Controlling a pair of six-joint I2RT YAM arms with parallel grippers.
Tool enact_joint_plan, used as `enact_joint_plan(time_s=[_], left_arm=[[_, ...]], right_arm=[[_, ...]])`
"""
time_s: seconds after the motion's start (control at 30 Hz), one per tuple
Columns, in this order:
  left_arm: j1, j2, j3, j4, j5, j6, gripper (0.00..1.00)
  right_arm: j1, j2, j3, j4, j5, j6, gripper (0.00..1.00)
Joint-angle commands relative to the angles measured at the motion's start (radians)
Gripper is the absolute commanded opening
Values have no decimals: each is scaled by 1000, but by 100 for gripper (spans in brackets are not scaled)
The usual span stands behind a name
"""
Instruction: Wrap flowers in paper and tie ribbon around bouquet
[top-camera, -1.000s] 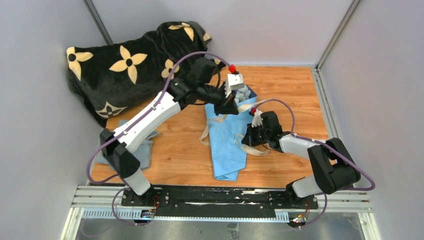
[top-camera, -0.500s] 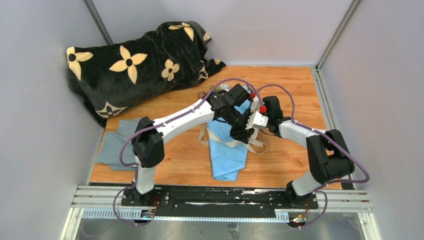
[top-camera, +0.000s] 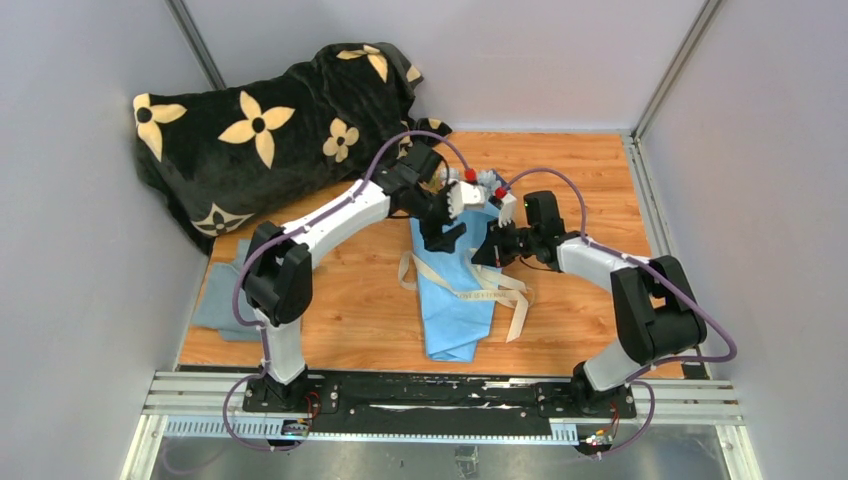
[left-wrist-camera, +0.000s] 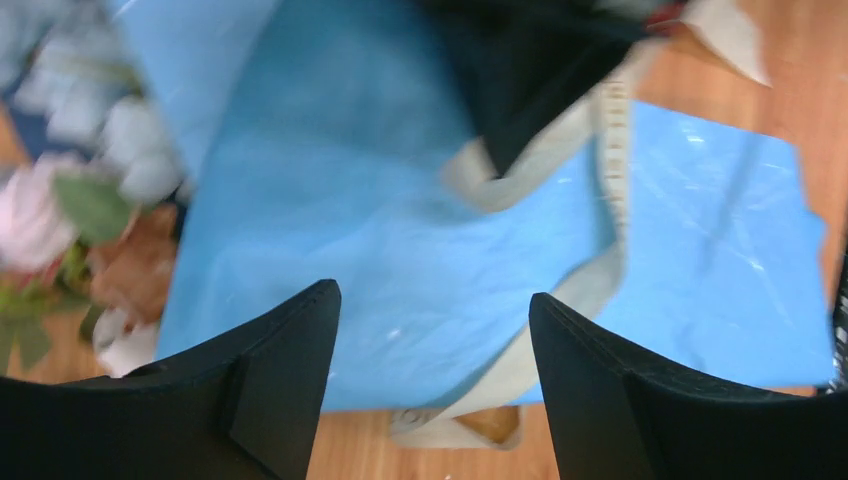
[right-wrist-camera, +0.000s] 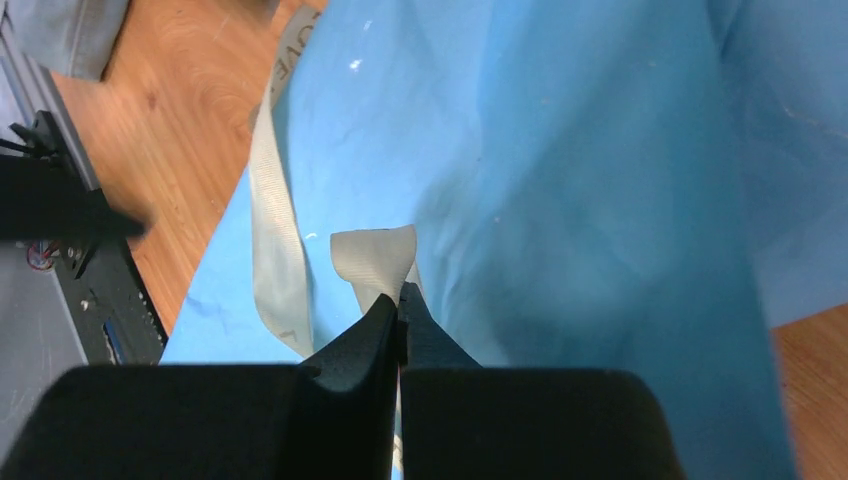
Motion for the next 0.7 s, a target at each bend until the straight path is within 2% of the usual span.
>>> enact_joint_plan(time_s=[0.0,0.37,0.47,0.53,0.67], left_arm=[[82,-6,-95,240,-26,-229,76],[65,23,-200,377,144,-334,86],[51,29,-207,403,117,-348,85],[50,46,-196,405,96,-350,76],[50,65,-176,386,105,-339,45]], right_arm=[[-8,-53,2,2,-85,-39,0],[13,-86,-18,-4,-111,-53,0],[19,-89,-13,-8,-131,-59,0],[21,-100,-12,-13,-142,-67,0],[26,-133,-18,-65,-132,-126,0]])
